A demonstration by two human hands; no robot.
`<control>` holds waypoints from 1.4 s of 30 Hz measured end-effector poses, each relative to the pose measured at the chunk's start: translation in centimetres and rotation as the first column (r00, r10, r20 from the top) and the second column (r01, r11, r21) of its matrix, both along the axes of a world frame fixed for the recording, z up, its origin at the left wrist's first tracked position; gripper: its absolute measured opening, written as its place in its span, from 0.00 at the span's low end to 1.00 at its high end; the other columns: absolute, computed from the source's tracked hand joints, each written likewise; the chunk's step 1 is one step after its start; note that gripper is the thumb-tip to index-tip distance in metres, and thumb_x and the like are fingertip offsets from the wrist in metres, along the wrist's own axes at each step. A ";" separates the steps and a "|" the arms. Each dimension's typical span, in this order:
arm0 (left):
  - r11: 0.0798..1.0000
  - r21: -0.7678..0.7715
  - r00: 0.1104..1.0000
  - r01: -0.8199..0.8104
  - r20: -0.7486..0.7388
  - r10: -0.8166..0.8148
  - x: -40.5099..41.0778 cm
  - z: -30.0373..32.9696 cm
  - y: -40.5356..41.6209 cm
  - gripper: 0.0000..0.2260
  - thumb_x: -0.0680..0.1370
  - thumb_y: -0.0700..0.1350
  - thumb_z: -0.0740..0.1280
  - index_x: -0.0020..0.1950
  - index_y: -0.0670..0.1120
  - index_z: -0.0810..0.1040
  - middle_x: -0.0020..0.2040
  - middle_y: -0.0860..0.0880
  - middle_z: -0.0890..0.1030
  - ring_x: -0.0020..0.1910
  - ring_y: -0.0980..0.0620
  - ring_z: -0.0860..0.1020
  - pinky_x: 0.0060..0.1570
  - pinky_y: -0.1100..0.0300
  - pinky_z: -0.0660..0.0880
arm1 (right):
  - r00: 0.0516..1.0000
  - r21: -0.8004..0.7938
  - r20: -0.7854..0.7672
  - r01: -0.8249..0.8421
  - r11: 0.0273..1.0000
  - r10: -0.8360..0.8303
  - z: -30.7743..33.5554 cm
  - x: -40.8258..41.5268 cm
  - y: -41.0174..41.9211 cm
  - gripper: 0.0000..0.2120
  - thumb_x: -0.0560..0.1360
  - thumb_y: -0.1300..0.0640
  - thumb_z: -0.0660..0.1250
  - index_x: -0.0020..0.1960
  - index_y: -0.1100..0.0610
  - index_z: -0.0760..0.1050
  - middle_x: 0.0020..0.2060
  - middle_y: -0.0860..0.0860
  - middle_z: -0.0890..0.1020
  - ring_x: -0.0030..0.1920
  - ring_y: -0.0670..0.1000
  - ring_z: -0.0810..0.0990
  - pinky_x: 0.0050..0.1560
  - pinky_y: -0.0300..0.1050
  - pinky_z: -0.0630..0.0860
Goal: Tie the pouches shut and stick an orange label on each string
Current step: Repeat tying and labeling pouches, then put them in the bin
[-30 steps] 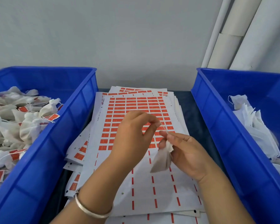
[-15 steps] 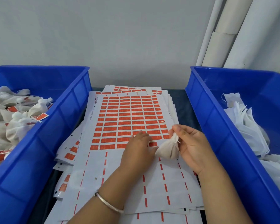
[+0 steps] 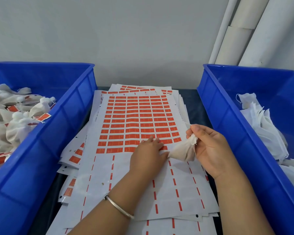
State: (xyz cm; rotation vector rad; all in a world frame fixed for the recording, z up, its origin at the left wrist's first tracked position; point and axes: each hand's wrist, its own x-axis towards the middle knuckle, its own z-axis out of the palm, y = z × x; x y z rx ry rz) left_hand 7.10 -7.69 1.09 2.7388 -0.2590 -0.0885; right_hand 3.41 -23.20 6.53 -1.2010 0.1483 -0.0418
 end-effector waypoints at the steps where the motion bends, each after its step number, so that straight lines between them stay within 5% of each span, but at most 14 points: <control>1: 1.000 0.006 1.000 0.003 0.005 -0.003 0.0 0.1 0.0 0.23 0.77 0.60 0.60 0.71 0.55 0.68 0.73 0.54 0.66 0.71 0.49 0.66 0.65 0.50 0.67 | 1.000 0.006 0.008 -0.005 1.000 0.005 0.0 0.0 -0.1 0.08 0.63 0.50 0.71 0.37 0.53 0.83 0.42 0.51 0.85 0.48 0.54 0.85 0.41 0.48 0.82; 9: 0.998 0.060 0.997 0.037 0.063 -0.041 -0.4 0.6 0.3 0.19 0.79 0.57 0.57 0.69 0.56 0.70 0.71 0.54 0.68 0.69 0.50 0.68 0.65 0.52 0.67 | 0.999 -0.020 0.019 -0.035 0.999 0.036 0.0 -0.1 -0.1 0.07 0.65 0.51 0.69 0.36 0.53 0.83 0.43 0.51 0.85 0.49 0.53 0.85 0.42 0.47 0.82; 14: 0.984 0.142 0.978 0.110 0.159 -0.133 -0.6 0.4 0.4 0.18 0.79 0.49 0.63 0.69 0.56 0.70 0.70 0.55 0.70 0.69 0.49 0.68 0.67 0.51 0.65 | 0.999 -0.054 0.003 -0.053 0.997 0.053 0.0 -0.2 0.1 0.12 0.64 0.50 0.69 0.44 0.56 0.79 0.44 0.51 0.85 0.48 0.53 0.85 0.46 0.48 0.82; 20: 0.963 0.227 0.970 0.146 0.160 -0.185 -0.3 0.5 0.2 0.19 0.77 0.48 0.66 0.69 0.54 0.71 0.69 0.53 0.72 0.68 0.47 0.69 0.67 0.49 0.64 | 0.998 -0.044 -0.029 -0.061 0.997 0.060 0.2 -0.3 0.6 0.14 0.65 0.52 0.69 0.47 0.58 0.79 0.47 0.53 0.85 0.48 0.53 0.85 0.39 0.44 0.81; 35: 0.975 0.196 0.960 0.102 0.239 -0.148 -0.6 1.0 -0.2 0.10 0.78 0.49 0.65 0.59 0.52 0.78 0.49 0.52 0.82 0.42 0.52 0.79 0.51 0.57 0.76 | 0.997 -0.109 -0.041 -0.071 0.991 0.067 -0.2 -0.2 1.1 0.09 0.63 0.49 0.70 0.40 0.51 0.83 0.43 0.52 0.85 0.47 0.53 0.85 0.42 0.44 0.82; 42: 0.981 0.175 0.968 0.087 0.217 -0.125 -0.5 1.3 -0.3 0.12 0.78 0.48 0.65 0.61 0.51 0.76 0.51 0.52 0.81 0.42 0.52 0.79 0.52 0.58 0.75 | 0.996 -0.131 -0.052 -0.072 0.989 0.066 -0.1 -0.2 1.3 0.06 0.65 0.50 0.69 0.39 0.50 0.84 0.41 0.52 0.85 0.46 0.52 0.85 0.41 0.42 0.81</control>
